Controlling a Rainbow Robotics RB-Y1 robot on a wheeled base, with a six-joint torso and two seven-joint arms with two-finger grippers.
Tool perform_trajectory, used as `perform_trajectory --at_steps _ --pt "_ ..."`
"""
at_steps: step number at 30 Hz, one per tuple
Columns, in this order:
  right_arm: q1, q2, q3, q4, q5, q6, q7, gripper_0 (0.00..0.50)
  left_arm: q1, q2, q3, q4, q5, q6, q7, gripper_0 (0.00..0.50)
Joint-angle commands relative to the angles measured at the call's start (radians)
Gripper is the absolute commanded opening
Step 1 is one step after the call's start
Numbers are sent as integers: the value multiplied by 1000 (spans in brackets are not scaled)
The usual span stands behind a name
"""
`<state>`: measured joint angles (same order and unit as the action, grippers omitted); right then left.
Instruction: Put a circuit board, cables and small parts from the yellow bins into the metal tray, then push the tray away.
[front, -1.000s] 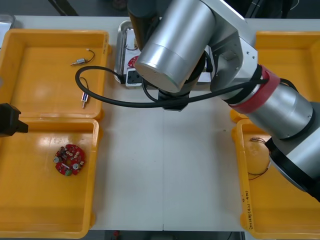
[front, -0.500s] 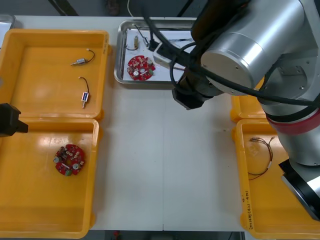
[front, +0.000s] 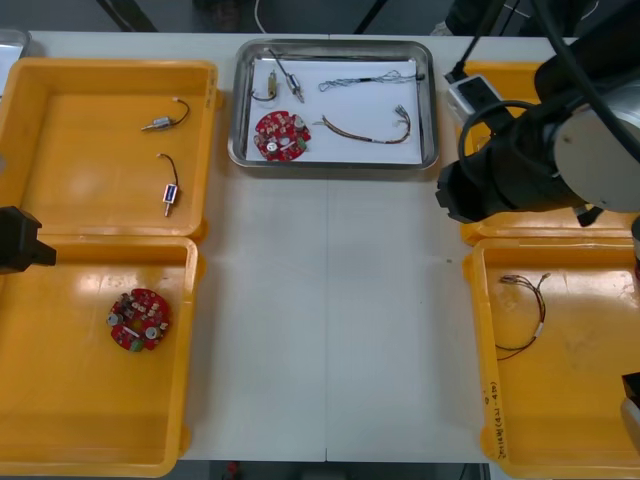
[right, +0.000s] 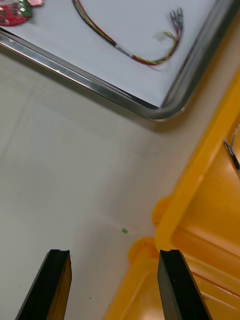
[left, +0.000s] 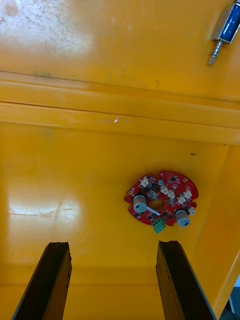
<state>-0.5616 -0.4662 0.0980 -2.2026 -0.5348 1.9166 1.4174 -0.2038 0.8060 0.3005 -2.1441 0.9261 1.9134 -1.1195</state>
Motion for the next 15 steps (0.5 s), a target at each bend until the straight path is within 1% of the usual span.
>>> perform_trajectory --at_steps 1,3,9,15 --pt "108 -89 -127 -68 -59 3 -38 500 14 44 29 -30 8 6 -88 500" --pt "157 -117 -195 -75 -99 3 -37 500 14 44 29 -30 8 6 -88 500" --pt "244 -155 -328 -75 -166 3 -32 500 14 44 29 -30 8 6 -88 500" --pt "292 -170 -409 -74 -179 3 -34 496 14 44 29 -30 8 6 -88 500"
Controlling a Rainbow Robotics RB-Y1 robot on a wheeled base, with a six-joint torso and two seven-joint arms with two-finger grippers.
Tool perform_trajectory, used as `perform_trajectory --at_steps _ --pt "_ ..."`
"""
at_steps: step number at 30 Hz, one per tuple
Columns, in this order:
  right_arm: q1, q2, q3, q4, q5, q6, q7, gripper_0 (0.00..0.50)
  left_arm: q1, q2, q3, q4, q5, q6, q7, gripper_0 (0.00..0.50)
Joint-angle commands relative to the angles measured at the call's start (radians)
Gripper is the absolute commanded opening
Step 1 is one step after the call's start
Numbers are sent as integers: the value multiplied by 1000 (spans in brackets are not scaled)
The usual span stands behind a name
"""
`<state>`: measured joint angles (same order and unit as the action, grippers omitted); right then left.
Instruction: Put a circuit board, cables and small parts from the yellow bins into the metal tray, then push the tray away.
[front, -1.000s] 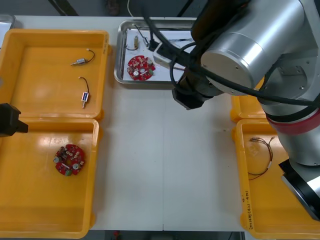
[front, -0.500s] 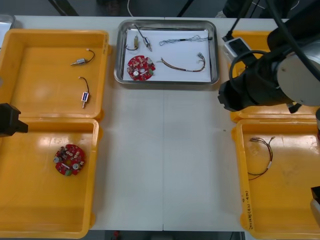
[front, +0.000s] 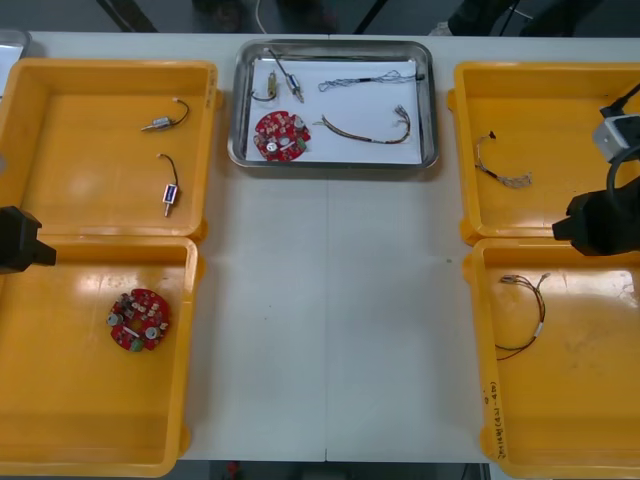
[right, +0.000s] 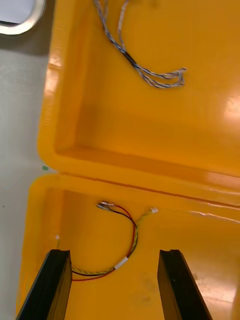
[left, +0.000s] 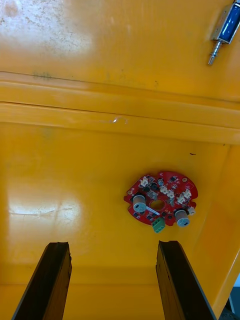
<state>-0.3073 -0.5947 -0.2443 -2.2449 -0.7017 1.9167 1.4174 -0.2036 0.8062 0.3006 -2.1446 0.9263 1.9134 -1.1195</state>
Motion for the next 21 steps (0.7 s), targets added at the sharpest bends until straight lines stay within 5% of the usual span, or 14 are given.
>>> perform_trajectory --at_steps 1,21 --pt "43 -42 -78 -27 -12 3 -34 493 13 44 29 -29 8 6 -88 500" --pt "152 -80 -197 51 -33 3 -28 494 13 44 29 -29 8 6 -88 500"
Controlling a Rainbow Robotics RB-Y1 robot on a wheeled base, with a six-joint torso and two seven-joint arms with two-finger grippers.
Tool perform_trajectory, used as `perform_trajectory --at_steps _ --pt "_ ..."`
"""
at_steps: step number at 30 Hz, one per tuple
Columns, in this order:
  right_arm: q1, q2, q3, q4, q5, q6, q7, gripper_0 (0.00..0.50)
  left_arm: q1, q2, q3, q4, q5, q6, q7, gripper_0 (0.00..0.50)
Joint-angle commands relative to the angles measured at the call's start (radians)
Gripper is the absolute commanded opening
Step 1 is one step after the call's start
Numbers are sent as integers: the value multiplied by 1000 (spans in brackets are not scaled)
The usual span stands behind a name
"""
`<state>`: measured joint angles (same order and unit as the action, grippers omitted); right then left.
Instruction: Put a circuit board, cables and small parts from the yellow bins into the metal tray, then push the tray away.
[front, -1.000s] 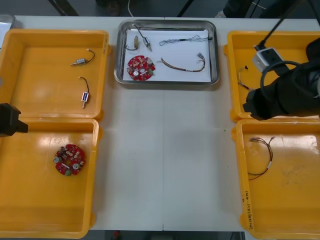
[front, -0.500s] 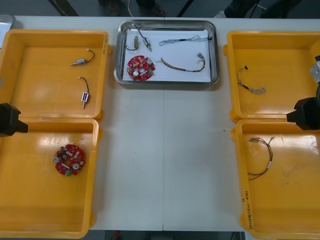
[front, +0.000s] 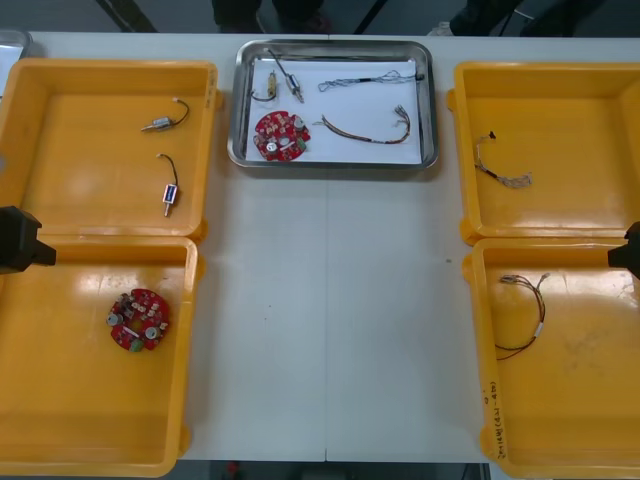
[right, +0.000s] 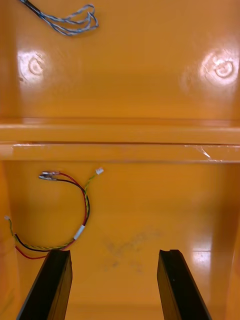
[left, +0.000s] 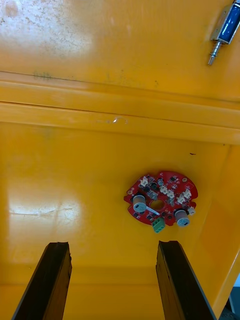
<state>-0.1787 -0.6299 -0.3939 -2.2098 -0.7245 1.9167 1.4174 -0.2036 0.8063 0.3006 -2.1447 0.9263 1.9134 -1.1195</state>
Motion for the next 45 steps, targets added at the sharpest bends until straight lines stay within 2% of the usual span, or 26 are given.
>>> perform_trajectory --at_steps 1,45 --pt "24 -48 -49 19 -10 3 -26 493 13 44 29 -29 8 6 -88 500" --pt "30 -60 -79 42 -30 3 -12 491 13 44 29 -29 8 6 -88 500"
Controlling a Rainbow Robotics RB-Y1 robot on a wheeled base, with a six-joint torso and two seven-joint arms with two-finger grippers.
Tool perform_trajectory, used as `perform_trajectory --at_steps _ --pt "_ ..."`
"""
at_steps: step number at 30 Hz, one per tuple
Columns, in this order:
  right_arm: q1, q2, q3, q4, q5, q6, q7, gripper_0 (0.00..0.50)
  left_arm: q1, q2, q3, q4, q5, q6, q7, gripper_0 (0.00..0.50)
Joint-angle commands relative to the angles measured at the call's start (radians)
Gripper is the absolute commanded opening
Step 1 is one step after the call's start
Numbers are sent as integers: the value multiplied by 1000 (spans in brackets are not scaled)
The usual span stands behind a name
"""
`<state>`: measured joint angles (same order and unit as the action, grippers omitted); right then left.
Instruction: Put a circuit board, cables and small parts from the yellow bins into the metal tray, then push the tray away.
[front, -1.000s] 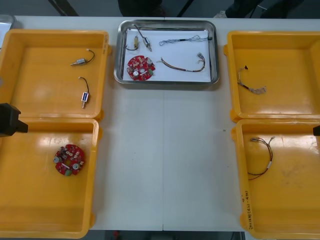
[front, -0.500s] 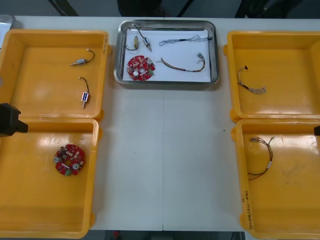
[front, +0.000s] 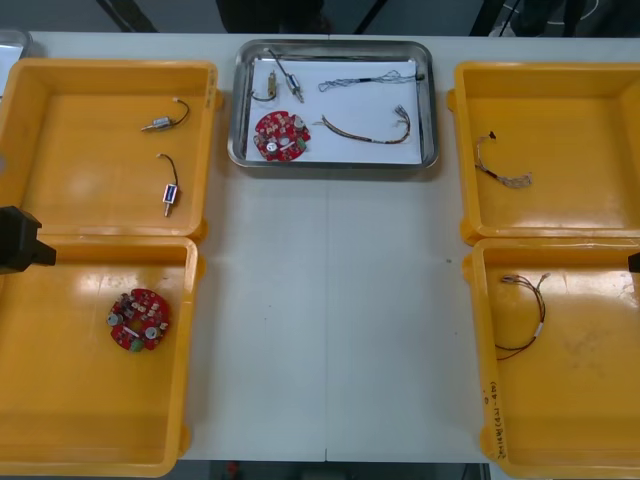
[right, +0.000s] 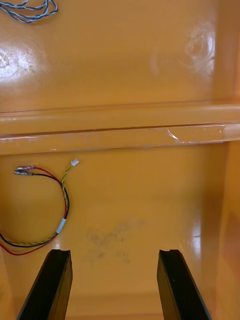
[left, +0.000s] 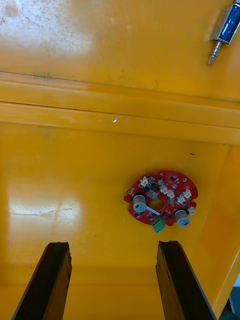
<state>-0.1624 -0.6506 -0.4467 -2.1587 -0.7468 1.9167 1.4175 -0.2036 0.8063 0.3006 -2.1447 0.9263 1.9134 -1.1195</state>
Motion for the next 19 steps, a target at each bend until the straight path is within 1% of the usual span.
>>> perform_trajectory --at_steps 1,19 --pt "14 -40 -26 -9 -8 3 -12 493 13 44 29 -29 8 6 -88 500" --pt "14 -40 -26 -9 -8 3 -12 491 13 44 29 -29 8 6 -88 500"
